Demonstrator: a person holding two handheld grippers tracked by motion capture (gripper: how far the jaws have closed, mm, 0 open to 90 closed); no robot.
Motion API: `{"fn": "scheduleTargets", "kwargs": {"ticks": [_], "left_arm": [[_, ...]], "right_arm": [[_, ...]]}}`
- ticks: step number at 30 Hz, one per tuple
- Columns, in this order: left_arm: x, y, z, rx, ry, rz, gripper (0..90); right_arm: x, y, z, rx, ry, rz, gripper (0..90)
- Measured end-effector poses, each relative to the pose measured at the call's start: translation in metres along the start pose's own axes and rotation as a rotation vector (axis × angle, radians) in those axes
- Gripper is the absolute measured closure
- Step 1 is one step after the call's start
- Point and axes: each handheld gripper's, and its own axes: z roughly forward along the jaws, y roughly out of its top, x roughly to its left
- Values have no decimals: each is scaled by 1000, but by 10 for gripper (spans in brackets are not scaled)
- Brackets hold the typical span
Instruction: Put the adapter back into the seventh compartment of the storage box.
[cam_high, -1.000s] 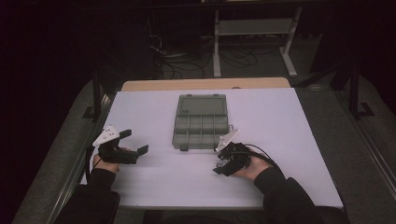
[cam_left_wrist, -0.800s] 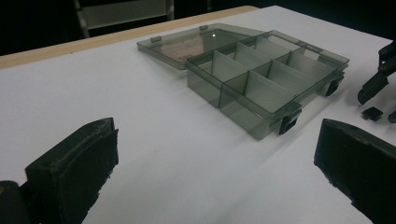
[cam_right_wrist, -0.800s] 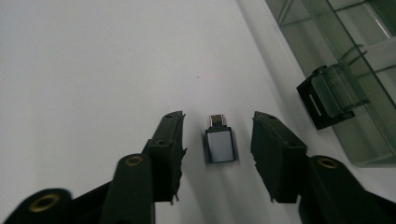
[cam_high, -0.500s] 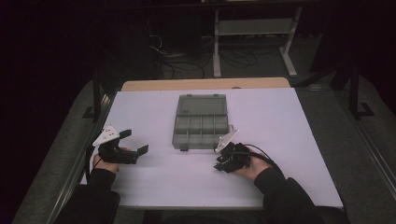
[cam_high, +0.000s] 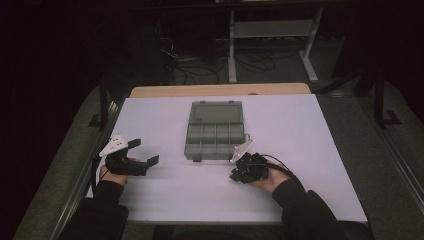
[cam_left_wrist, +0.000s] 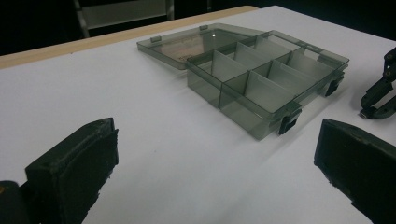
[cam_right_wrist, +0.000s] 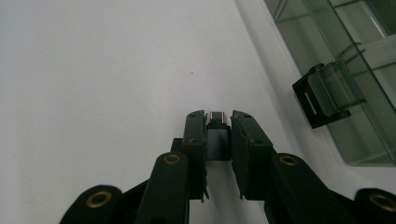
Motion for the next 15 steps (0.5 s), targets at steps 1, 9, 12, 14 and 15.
{"fn": "scheduleTargets", "kwargs": {"ticks": [1,9,12,14,15], "left_arm": [[0,0,0,0,0,0,0],[0,0,0,-1,0,-1,0],[0,0,0,-1,0,1,0],[0,0,0,0,-1,1,0],[0,0,0,0,0,1,0]], "right_arm": [[0,0,0,0,0,1,751],[-1,1,-2,-4,1,9,751],[-1,2,-4,-9,0,10,751],[-1,2,-6,-14,0,13,751],[-1,3,-7,-15,1,16,751]]}}
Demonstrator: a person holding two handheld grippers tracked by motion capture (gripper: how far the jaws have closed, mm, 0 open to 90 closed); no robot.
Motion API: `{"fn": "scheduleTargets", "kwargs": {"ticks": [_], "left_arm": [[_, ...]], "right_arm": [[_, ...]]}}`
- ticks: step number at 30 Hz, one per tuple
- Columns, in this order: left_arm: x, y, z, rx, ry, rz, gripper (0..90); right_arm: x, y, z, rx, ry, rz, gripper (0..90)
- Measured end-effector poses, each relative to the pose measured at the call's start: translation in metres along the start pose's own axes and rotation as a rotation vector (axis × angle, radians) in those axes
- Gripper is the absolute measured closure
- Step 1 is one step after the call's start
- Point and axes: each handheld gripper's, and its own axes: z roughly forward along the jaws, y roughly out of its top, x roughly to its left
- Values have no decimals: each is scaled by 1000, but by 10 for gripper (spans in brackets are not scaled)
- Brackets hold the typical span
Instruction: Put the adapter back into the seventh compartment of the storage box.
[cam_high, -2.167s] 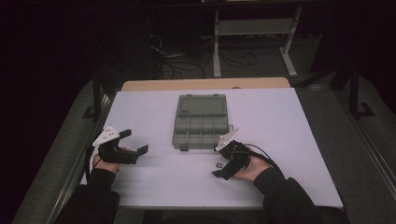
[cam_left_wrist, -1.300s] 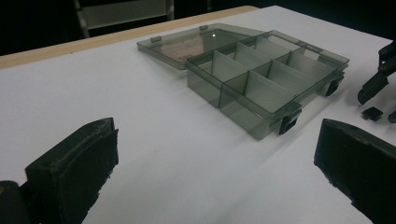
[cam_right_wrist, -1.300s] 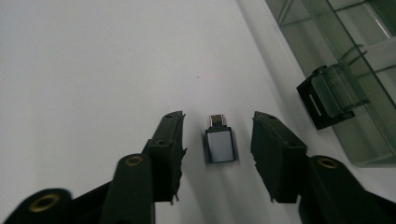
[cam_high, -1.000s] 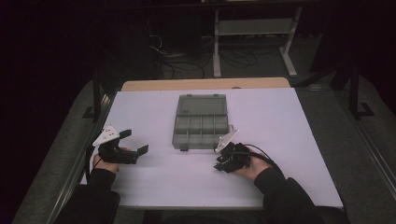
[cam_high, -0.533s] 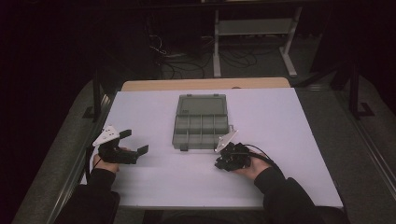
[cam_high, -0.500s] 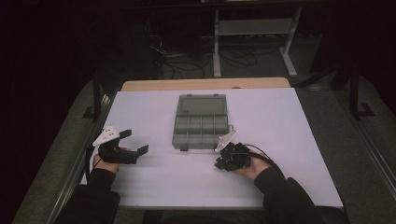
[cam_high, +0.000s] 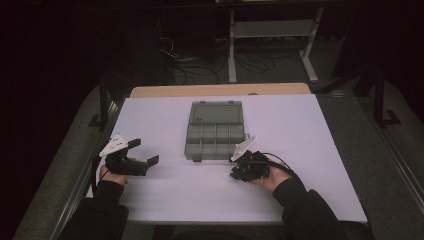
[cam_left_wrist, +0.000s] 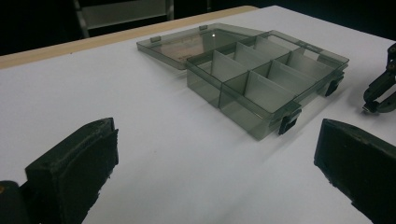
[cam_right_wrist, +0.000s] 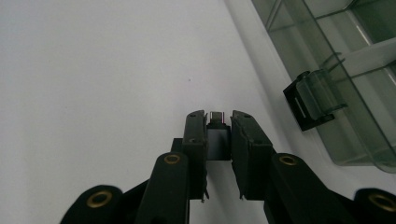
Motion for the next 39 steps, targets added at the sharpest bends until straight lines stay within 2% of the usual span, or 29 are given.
{"fn": "scheduleTargets", "kwargs": {"ticks": [13,29,39], "left_arm": [[0,0,0,0,1,1,0],[0,0,0,-3,-2,-2,0],[0,0,0,-2,-2,-2,0]], "right_arm": [[-2,6,-12,-24,5,8,751],[-7,24,-31,-52,-6,0,750],[-10,34,-33,-48,-9,-14,750]]}}
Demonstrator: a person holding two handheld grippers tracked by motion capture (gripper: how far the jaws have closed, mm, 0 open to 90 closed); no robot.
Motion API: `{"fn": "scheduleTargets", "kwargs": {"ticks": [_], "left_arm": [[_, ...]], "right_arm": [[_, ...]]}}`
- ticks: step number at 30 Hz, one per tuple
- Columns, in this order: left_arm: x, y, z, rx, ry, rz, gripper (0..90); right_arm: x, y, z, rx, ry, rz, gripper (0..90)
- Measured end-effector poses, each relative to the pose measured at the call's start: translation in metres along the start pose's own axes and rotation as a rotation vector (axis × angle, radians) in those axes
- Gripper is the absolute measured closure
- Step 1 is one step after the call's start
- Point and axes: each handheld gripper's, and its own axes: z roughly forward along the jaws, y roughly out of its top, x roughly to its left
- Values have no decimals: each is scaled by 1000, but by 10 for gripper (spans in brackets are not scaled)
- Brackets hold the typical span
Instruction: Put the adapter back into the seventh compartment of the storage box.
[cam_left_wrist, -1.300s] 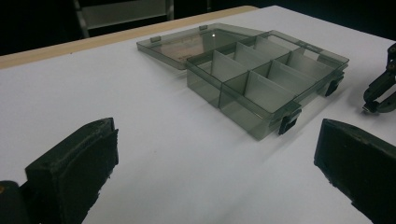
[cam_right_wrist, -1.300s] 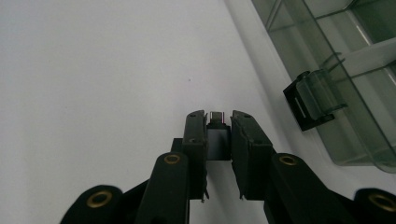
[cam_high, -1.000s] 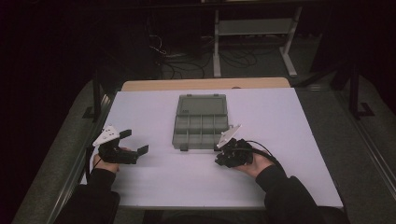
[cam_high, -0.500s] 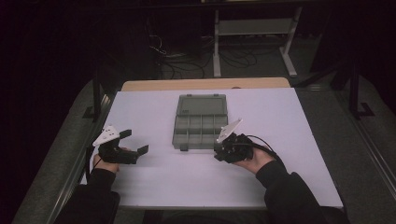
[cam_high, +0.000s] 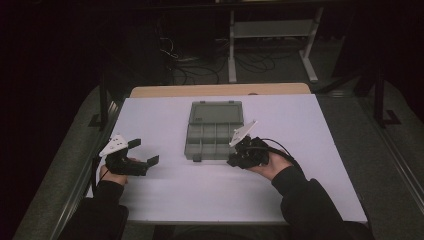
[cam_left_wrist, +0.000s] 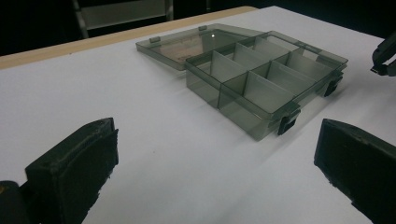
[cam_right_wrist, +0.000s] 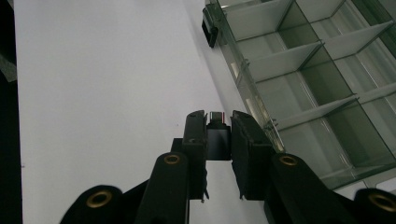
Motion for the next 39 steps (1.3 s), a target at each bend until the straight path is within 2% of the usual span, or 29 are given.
{"fn": "scheduleTargets", "kwargs": {"ticks": [20,30,39], "left_arm": [[0,0,0,0,-1,-1,0],[0,0,0,1,-2,-2,0],[0,0,0,0,-3,-2,0]], "right_arm": [[-8,17,-4,11,-5,-14,750],[-17,17,-4,8,-6,3,750],[-24,26,-6,5,-10,13,750]]}}
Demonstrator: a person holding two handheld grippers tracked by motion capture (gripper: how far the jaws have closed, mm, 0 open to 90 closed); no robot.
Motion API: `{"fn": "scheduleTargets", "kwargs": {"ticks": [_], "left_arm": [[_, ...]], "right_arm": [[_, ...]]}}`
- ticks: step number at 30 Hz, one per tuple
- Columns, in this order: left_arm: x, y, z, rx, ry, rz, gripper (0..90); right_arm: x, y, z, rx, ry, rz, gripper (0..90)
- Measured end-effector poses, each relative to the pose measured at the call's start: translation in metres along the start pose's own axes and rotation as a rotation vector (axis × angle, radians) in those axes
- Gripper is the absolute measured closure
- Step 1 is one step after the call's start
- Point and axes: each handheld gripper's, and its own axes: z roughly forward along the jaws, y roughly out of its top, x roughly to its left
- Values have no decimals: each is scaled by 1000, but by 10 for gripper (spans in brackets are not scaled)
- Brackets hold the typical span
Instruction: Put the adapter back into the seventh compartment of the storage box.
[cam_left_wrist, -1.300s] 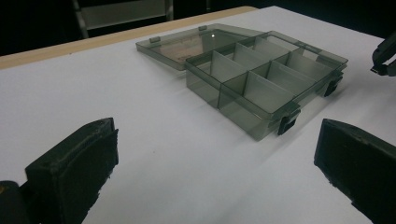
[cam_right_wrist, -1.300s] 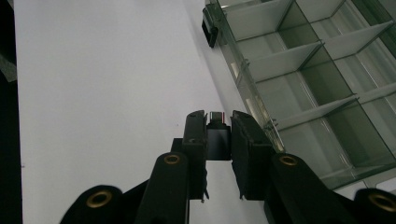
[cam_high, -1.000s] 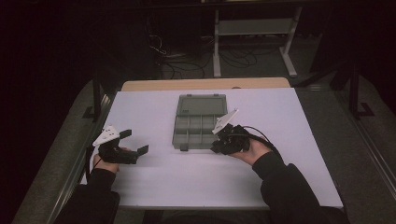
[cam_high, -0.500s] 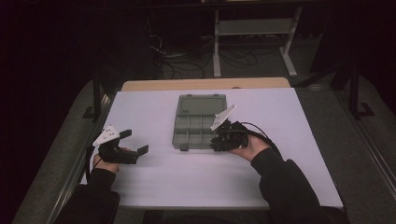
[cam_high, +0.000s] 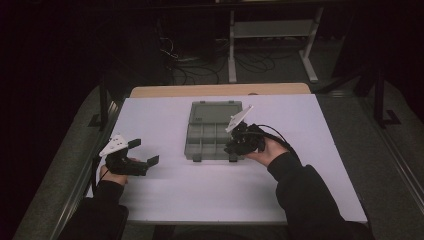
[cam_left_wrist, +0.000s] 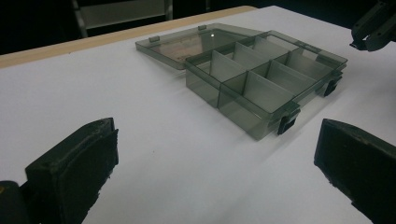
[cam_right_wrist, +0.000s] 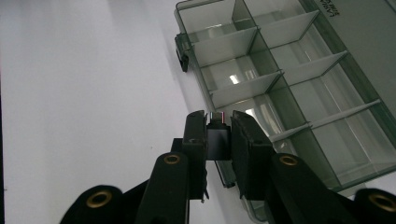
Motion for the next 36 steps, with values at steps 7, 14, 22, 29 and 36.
{"fn": "scheduleTargets", "kwargs": {"ticks": [7,14,22,29,36], "left_arm": [[0,0,0,0,-1,0,0],[0,0,0,0,-1,0,0],[0,0,0,1,-1,0,0],[0,0,0,1,-1,0,0],[0,0,1,2,-1,2,0]], "right_arm": [[-6,3,5,8,0,-1,750],[-11,2,9,13,-1,16,750],[-17,0,13,15,-3,30,750],[-21,-1,19,30,-1,40,750],[-25,-1,23,17,-2,47,749]]}}
